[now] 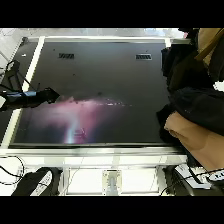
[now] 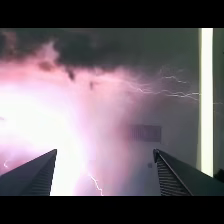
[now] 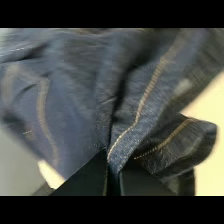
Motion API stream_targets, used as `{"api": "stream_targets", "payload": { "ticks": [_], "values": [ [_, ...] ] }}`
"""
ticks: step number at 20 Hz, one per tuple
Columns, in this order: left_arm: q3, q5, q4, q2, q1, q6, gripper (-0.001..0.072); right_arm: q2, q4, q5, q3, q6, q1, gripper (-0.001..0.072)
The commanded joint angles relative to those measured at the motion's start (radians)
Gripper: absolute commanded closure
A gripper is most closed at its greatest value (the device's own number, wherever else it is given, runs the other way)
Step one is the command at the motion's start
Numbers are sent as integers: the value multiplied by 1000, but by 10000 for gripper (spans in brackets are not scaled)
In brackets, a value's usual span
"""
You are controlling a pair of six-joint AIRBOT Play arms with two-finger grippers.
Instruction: Fold the clothes and pants, and hang the long-sleeved shirts on hangers.
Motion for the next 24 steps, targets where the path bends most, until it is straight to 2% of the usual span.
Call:
{"api": "stream_targets", "payload": {
  "ticks": [1,2,3,4,7,8,9,10,11,12,13,14,16,19,24],
  "values": [
    [1,1,0,0,0,0,24,-3,-90,16,-26,-19,-30,697],
    [1,1,-1,0,0,0,24,-3,-94,23,-43,-24,-30,548],
    [1,0,-3,0,0,0,24,-3,-111,41,-51,-24,-30,236],
    [1,0,-3,0,0,0,24,-4,-127,61,-48,-24,-30,52],
    [1,0,-3,0,0,0,24,-4,-86,49,6,-6,-30,75],
    [1,0,-3,0,0,0,24,-1,0,21,27,32,-30,162],
    [1,1,-3,0,0,0,24,3,175,-13,37,61,-29,207],
    [1,1,-3,0,0,0,24,9,419,-47,32,66,-9,208],
    [1,1,-3,0,0,0,24,10,628,-60,32,45,43,265],
    [1,1,-3,0,0,0,24,10,787,-58,33,-20,134,440],
    [1,1,-3,0,0,0,24,12,846,-44,33,-86,234,644],
    [1,1,-3,0,0,0,24,15,829,-36,33,-140,354,699],
    [0,0,-3,-2,0,0,23,13,709,-38,33,-182,581,699],
    [0,-4,-3,-2,-1,-7,23,14,491,-34,33,-178,821,699],
    [0,-4,-3,-2,-2,-7,23,14,470,-33,34,-175,970,699]
  ]
}}
